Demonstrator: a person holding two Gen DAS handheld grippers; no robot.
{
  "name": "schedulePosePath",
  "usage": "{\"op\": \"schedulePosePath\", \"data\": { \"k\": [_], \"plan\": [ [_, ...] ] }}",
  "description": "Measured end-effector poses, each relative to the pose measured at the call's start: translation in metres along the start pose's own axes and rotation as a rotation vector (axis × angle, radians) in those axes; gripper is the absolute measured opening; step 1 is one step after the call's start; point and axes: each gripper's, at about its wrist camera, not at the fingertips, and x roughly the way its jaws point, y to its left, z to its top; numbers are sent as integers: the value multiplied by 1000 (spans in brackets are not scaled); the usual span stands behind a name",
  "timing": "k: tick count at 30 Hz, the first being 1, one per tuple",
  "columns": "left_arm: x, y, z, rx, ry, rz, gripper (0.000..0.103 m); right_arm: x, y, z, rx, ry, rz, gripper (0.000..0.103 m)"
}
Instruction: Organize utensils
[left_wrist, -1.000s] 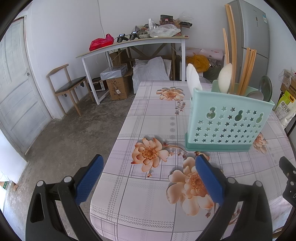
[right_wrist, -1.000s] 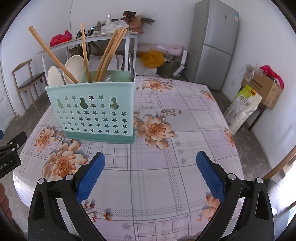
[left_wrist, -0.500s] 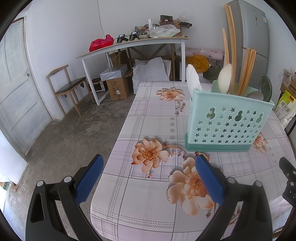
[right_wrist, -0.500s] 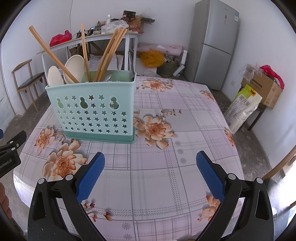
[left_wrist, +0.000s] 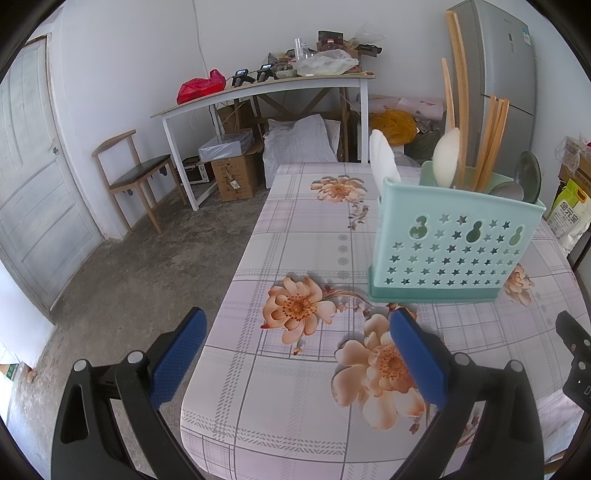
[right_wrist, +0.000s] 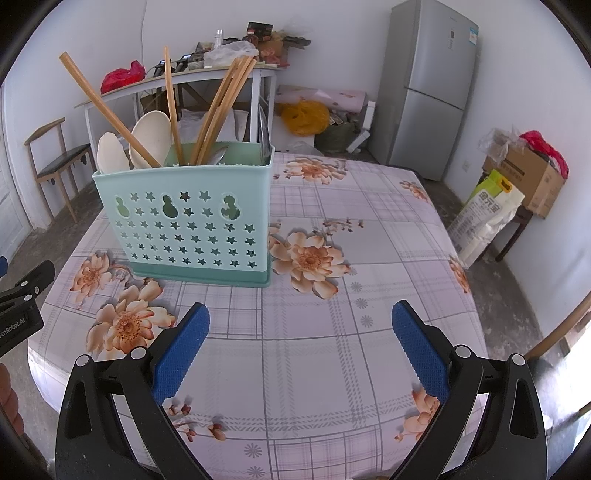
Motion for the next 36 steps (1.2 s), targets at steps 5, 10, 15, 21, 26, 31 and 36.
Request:
{"op": "schedulePosePath", "data": {
  "k": [5, 10, 15, 21, 26, 31, 36],
  "plan": [
    [0, -1, 0, 3, 0, -1, 97, 0, 0, 0, 0, 0, 1, 95],
    [1, -1, 1, 4, -1, -2, 97, -1, 0, -1, 0, 0, 1, 95],
    [1, -1, 1, 3, 0, -2, 97, 0, -1, 0, 0, 0, 3, 95],
    [1, -1, 0, 4, 0, -2, 97, 0, -1, 0, 0, 0, 3, 95],
    [1, -1, 1, 3, 1, -2, 97, -1, -1, 1, 2, 2, 3, 95],
    [1, -1, 1, 5, 2, -3, 97, -1, -1, 1, 2, 5, 4, 95],
    [1, -1, 1, 3, 2, -3, 97, -1, -2, 1, 3, 5, 4, 95]
  ]
}}
